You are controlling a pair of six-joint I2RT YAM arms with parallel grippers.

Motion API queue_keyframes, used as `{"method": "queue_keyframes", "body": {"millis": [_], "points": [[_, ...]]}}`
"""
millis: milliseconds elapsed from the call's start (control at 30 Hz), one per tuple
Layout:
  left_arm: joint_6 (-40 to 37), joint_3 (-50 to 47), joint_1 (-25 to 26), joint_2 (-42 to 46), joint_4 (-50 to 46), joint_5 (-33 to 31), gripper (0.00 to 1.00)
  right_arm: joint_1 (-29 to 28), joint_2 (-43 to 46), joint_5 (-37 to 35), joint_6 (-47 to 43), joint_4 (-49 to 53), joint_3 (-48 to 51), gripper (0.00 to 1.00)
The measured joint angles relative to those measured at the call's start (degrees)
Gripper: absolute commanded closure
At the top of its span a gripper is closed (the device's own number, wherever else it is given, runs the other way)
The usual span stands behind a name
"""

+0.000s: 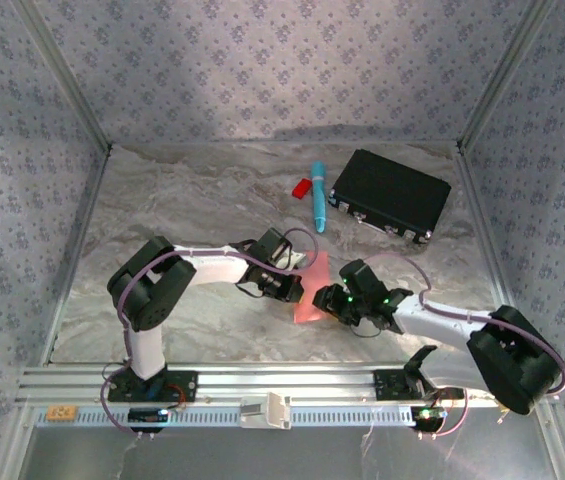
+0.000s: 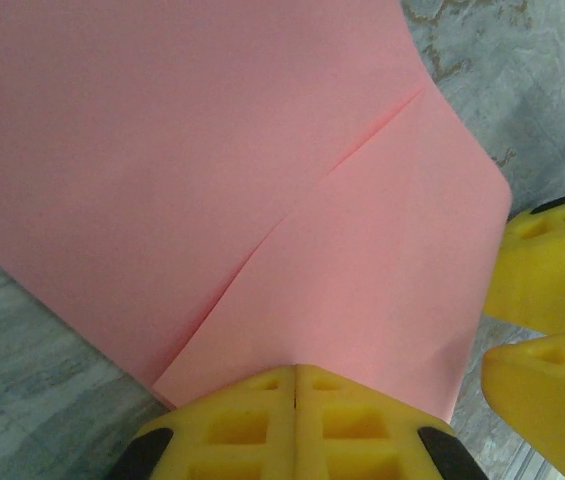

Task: Fold a paper plane with a square sheet of paper (pick it up from the middle)
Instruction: Turn over the paper at the center of the table.

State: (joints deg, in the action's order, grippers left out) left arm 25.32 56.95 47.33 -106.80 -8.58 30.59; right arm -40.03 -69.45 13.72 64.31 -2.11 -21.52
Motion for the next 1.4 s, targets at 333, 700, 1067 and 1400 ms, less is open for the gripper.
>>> {"method": "queue_keyframes", "body": {"millis": [333, 700, 1067, 1400], "points": [[0.0, 0.02, 0.0, -0.13, 0.02, 0.28, 0.99, 5.86, -1.03, 2.82, -0.68, -7.48, 0.28, 0.52], [0.0, 0.37, -0.09, -0.39, -0.28, 1.09, 1.0, 10.12, -5.73, 7.41, -2.23, -10.97, 0.26, 0.57], [0.0, 0.66, -0.09, -0.63, -0.44, 1.46, 1.0, 12.33, -8.26, 9.97, -3.19, -14.47, 0.28, 0.67], [0.0, 0.66, -0.46, -0.68, -0.44, 1.75, 1.0, 12.39, -9.9, 10.8, -3.37, -16.98, 0.81, 0.73]]}}
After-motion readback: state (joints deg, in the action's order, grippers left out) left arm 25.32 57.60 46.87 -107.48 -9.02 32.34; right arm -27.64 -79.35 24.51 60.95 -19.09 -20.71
